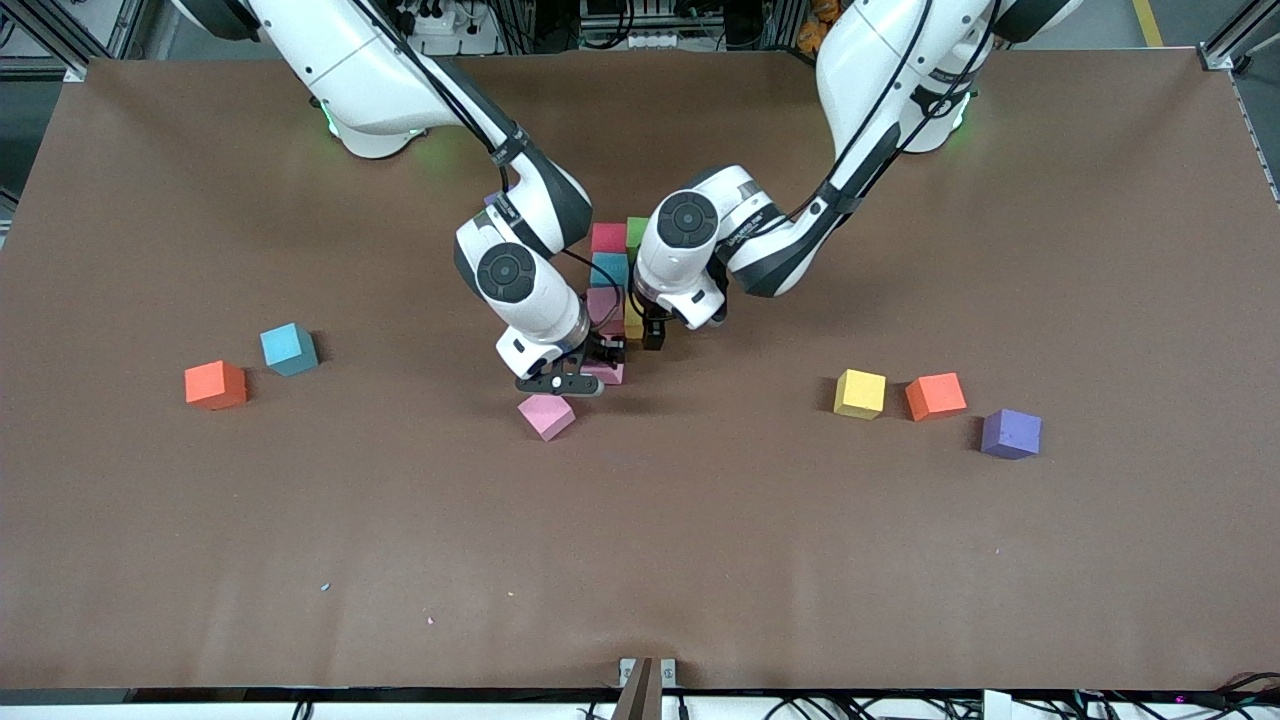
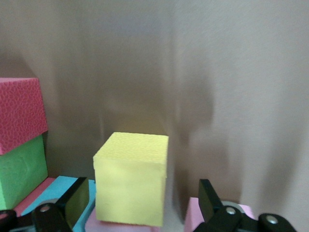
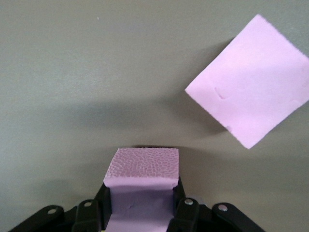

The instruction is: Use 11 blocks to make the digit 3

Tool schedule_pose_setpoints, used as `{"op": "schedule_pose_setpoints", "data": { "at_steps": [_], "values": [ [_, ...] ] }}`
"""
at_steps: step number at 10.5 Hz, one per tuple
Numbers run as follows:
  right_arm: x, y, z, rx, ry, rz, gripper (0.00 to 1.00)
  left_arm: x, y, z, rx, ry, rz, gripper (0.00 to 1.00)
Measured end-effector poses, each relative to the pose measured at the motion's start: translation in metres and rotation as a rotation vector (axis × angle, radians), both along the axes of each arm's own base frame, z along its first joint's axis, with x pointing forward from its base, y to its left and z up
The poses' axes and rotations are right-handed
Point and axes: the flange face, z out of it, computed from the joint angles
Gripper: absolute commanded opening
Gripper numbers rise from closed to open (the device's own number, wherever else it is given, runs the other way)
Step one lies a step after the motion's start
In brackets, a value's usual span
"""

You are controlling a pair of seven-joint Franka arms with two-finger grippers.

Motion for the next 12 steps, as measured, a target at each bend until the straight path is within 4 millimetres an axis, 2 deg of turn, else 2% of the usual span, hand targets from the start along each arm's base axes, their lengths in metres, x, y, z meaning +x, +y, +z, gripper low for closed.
{"op": "schedule_pose_setpoints", "data": {
  "at_steps": [2, 4, 6, 9, 12],
  "values": [
    [0.000, -0.002, -0.004, -0.006, 0.009, -0.021, 0.07, 0.017, 0.016, 0.024, 0.011, -0.023, -0.031, 1.00],
    [0.000, -0.001, -0.008, -0.009, 0.015, -0.029, 0.07, 0.041, 0.044, 0.045, 0.032, -0.036, -0.080, 1.00],
    [0.000, -0.001, -0.008, -0.010, 0.017, -0.033, 0.08, 0.072, 0.086, 0.059, 0.051, -0.043, -0.153, 1.00],
    [-0.001, 0.000, -0.007, -0.014, 0.024, -0.031, 0.08, 0.121, 0.155, 0.069, 0.066, -0.032, -0.279, 1.00],
    [-0.003, 0.002, -0.007, -0.023, 0.039, -0.024, 0.06, 0.158, 0.233, 0.061, 0.066, -0.011, -0.308, 1.00]
  ]
}}
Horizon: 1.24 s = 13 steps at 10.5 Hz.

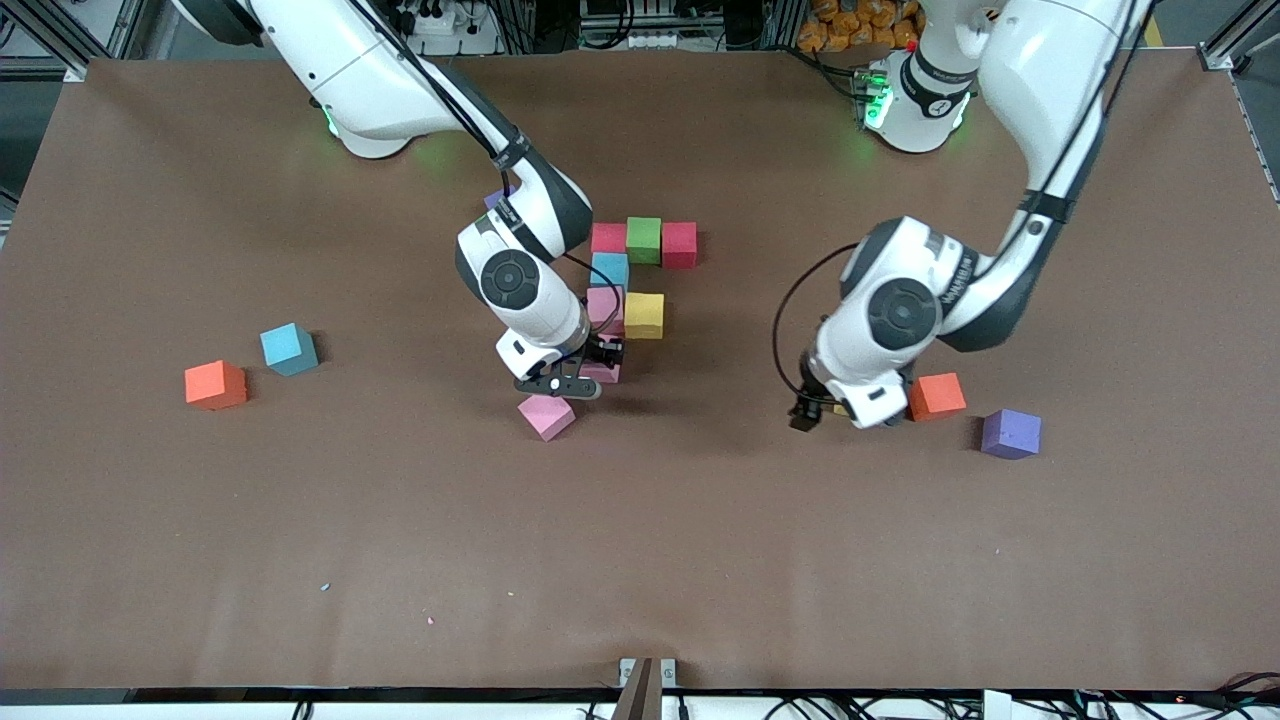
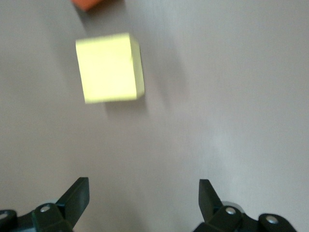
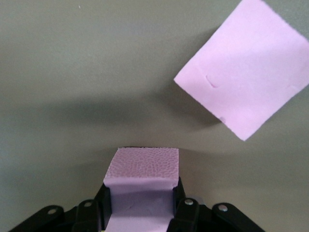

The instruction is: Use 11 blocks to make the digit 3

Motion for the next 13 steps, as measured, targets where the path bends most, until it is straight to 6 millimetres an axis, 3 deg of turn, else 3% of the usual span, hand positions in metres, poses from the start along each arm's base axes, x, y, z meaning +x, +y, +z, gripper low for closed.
{"op": "schedule_pose_setpoints", "data": {
  "at_steps": [1, 4, 8, 11, 13],
  "values": [
    [0.002, -0.002, 0.001, -0.009, 0.009, 0.000, 0.06, 0.006, 0.018, -0.007, 0.002, 0.014, 0.030, 1.00],
    [0.025, -0.014, 0.017, -0.048, 0.014, 0.000, 0.06, 0.002, 0.046, -0.027, 0.016, 0.050, 0.100, 1.00],
    [0.025, -0.007, 0.016, -0.086, -0.032, 0.077, 0.00, -0.005, 0.090, -0.047, 0.014, 0.042, 0.170, 1.00],
    [0.020, 0.019, 0.012, -0.080, -0.046, 0.114, 0.00, -0.011, 0.092, -0.054, 0.006, 0.017, 0.171, 1.00],
    [0.021, 0.019, 0.004, -0.087, -0.037, 0.114, 0.00, -0.020, 0.091, -0.063, 0.048, 0.010, 0.114, 1.00]
  ]
}}
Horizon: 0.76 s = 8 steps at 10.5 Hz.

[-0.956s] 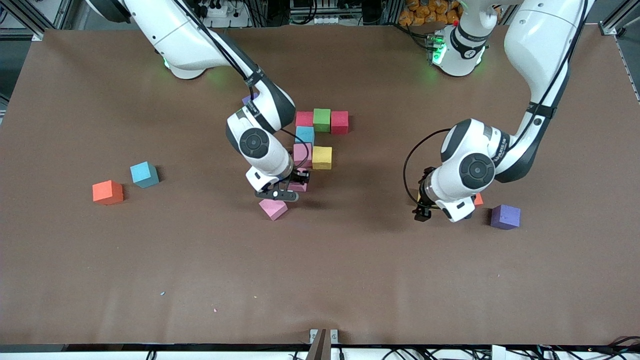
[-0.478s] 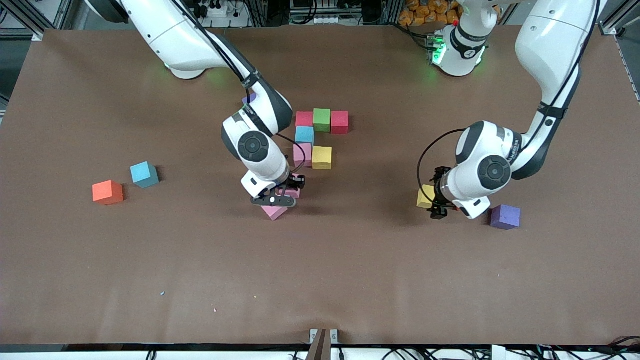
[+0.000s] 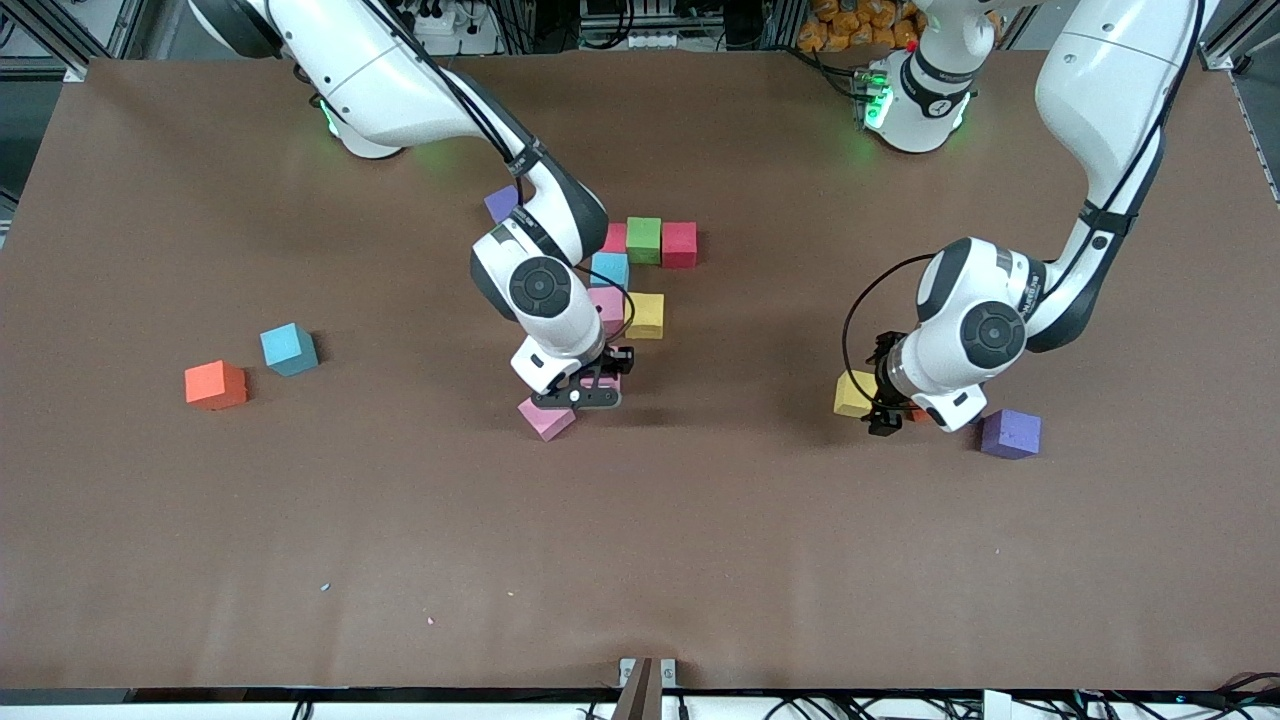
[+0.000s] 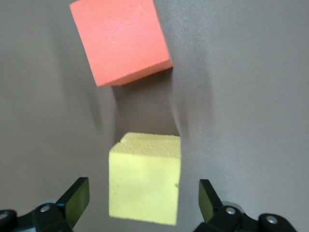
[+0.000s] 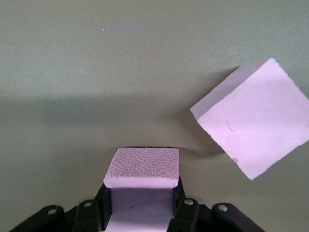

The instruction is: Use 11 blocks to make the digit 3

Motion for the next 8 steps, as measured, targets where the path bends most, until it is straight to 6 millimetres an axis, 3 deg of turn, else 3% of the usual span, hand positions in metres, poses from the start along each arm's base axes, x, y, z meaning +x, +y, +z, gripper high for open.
{"op": "schedule_pose_setpoints", "data": {
  "at_steps": [6, 7, 8],
  "values": [
    [0.001, 0.000, 0.000, -0.019, 0.049, -0.010, 0.00, -0.015, -0.007, -0.018, 0.022, -0.029, -0.069, 1.00],
    [0.000, 0.000, -0.002, -0.019, 0.053, -0.011, 0.00, -0.017, -0.007, -0.023, 0.022, -0.030, -0.077, 0.94],
    [-0.001, 0.001, -0.003, -0.019, 0.055, -0.010, 0.00, -0.018, -0.007, -0.025, 0.022, -0.029, -0.080, 0.74]
  ]
}}
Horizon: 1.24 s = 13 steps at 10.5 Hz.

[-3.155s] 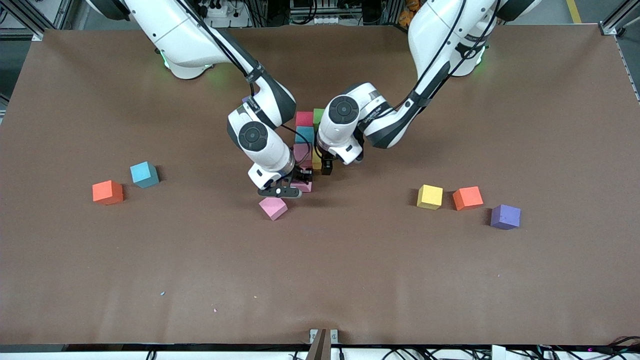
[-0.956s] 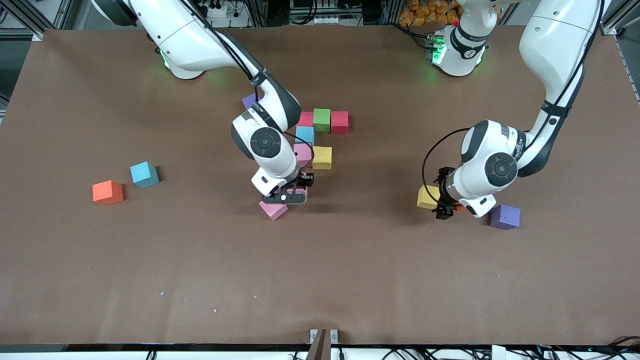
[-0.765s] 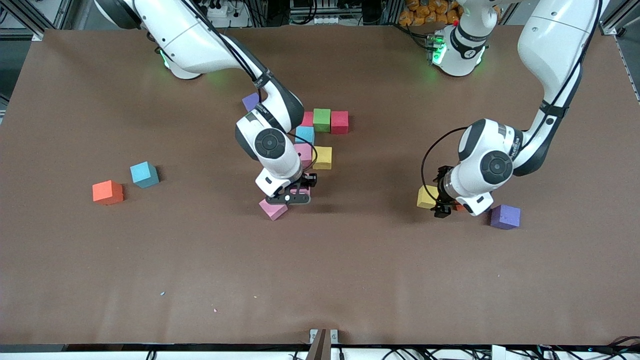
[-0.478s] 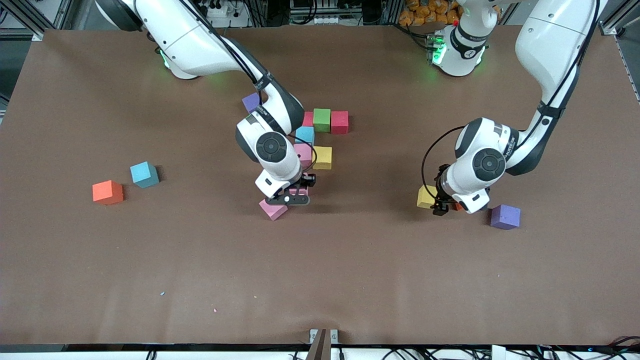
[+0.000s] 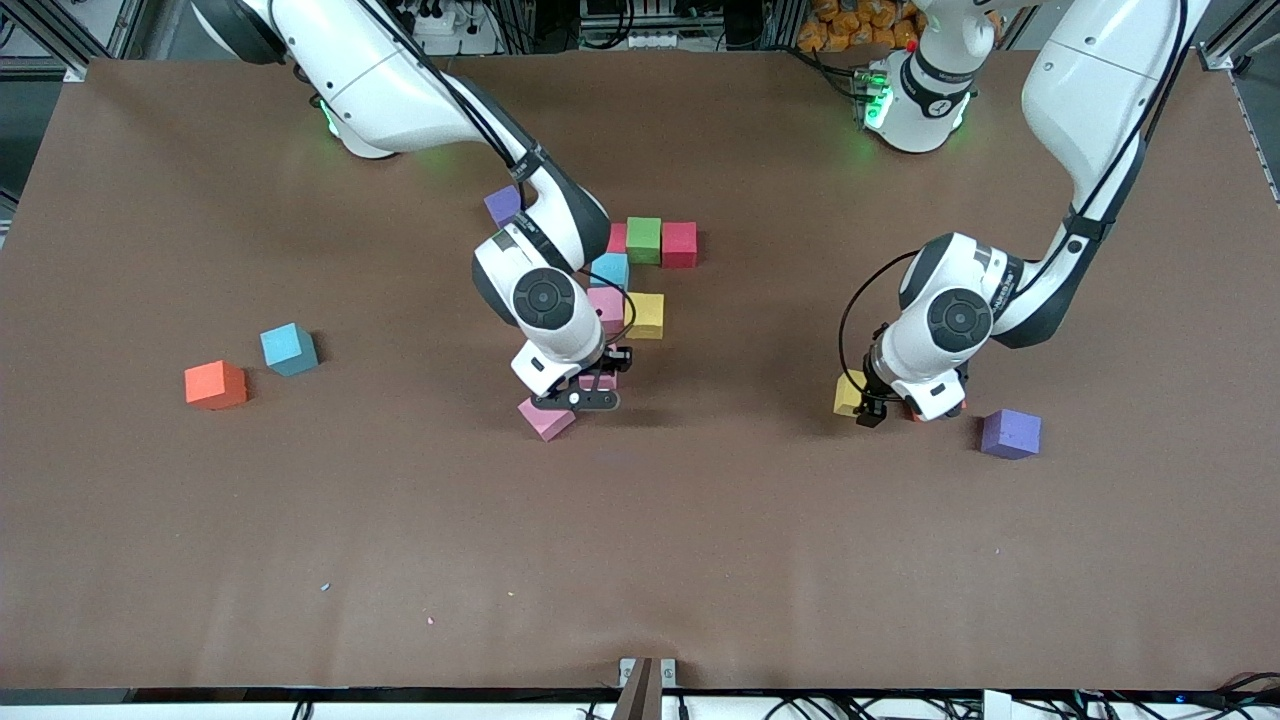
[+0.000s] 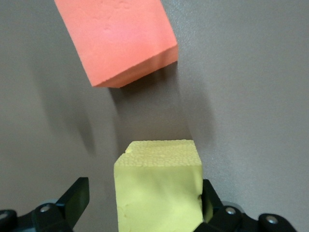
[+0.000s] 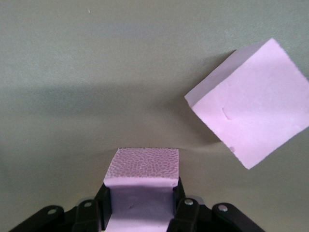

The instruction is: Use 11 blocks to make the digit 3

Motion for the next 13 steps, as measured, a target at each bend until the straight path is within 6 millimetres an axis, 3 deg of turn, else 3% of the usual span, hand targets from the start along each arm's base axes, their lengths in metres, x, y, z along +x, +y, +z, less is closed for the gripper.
{"op": "schedule_pose_setpoints", "data": {
  "at_steps": [3, 5, 8, 13],
  "values": [
    [-0.001, 0.001, 0.000, 0.002, 0.002, 0.000, 0.00, -0.002, -0.001, -0.006, -0.002, 0.009, -0.001, 0.34],
    [-0.002, 0.002, 0.000, 0.004, 0.005, -0.001, 0.00, -0.001, -0.004, -0.005, -0.005, 0.001, 0.030, 0.21],
    [-0.004, 0.004, 0.000, 0.007, 0.011, -0.001, 0.00, -0.009, -0.038, 0.001, -0.005, -0.011, 0.107, 0.20],
    [-0.006, 0.005, 0.000, 0.002, 0.022, 0.003, 0.00, -0.052, -0.137, 0.025, -0.050, -0.010, 0.271, 0.20]
  ]
}}
